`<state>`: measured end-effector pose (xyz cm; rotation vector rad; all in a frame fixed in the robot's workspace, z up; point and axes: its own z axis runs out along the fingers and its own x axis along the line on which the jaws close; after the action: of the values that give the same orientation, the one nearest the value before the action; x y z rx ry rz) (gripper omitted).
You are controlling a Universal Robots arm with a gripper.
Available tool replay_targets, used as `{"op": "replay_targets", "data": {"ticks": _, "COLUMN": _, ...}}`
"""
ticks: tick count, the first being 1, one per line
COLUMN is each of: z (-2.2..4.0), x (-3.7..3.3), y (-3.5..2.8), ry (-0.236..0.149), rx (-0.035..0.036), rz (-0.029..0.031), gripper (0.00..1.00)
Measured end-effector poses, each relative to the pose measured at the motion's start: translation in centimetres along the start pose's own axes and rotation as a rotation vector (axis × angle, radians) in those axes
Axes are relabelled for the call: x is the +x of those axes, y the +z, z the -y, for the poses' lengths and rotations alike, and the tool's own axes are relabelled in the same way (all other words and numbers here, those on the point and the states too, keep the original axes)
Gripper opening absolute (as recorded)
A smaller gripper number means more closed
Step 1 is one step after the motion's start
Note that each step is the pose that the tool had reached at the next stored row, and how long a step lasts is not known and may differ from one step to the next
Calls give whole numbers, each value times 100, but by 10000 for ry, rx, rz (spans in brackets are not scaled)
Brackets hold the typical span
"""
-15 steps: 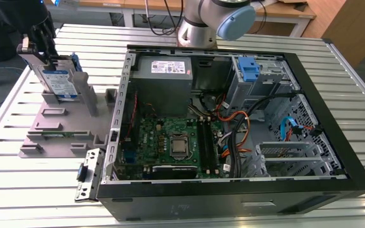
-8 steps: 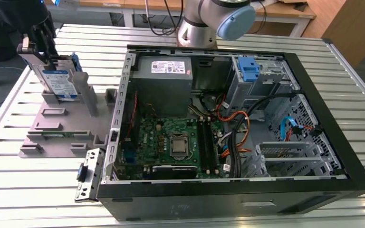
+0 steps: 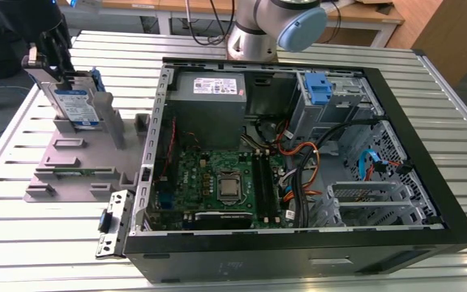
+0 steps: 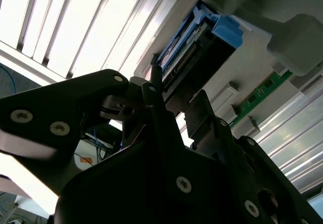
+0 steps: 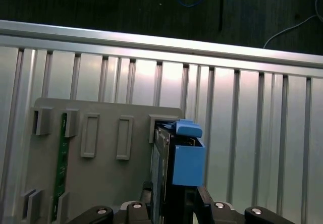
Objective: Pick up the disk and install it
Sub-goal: 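Pick up the disk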
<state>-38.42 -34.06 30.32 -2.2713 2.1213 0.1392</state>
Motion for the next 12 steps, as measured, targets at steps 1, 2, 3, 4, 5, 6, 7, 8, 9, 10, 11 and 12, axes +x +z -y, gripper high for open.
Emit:
{"op": "replay_targets", "data": {"ticks": 1, "z": 0, "x": -1, "y": 1, "ry": -1, "rx": 1, "rz": 0, "gripper": 45}}
{"op": "replay_targets", "data": {"ticks": 2, "z": 1, "x": -1, "y": 1, "ry": -1, "rx": 1, "rz": 0, "gripper": 45}}
{"op": "replay_targets", "data": {"ticks": 3, "z": 3, "x": -3, "y": 1, "ry": -1, "rx": 2, "rz": 1, "gripper": 45}}
{"op": "replay_targets", "data": {"ticks": 4, "z": 6, "x": -3, "y": 1, "ry": 0, "rx": 1, "rz": 0, "gripper": 45}}
{"op": "replay_targets", "data": {"ticks": 5, "z": 9, "x": -4, "y": 1, "ry": 1, "rx": 2, "rz": 0, "gripper": 45}}
{"op": "replay_targets", "data": {"ticks": 6, "z": 10, "x": -3, "y": 1, "ry": 2, "rx": 2, "rz": 1, "gripper": 45}}
{"op": "replay_targets", "data": {"ticks": 7, "z": 11, "x": -3, "y": 1, "ry": 1, "rx": 2, "rz": 0, "gripper": 45}}
{"op": "replay_targets", "data": {"ticks": 8, "z": 13, "x": -3, "y": 1, "ry": 0, "rx": 1, "rz": 0, "gripper": 45}}
{"op": "replay_targets", "data": {"ticks": 9, "z": 13, "x": -3, "y": 1, "ry": 0, "rx": 1, "rz": 0, "gripper": 45}}
{"op": "replay_targets", "data": {"ticks": 10, "z": 14, "x": -3, "y": 1, "ry": 0, "rx": 2, "rz": 1, "gripper": 45}}
{"op": "replay_targets", "data": {"ticks": 11, "z": 14, "x": -3, "y": 1, "ry": 0, "rx": 2, "rz": 0, "gripper": 45}}
{"op": "replay_targets", "data": {"ticks": 12, "z": 14, "x": -3, "y": -2, "ry": 0, "rx": 1, "rz": 0, "gripper": 45}}
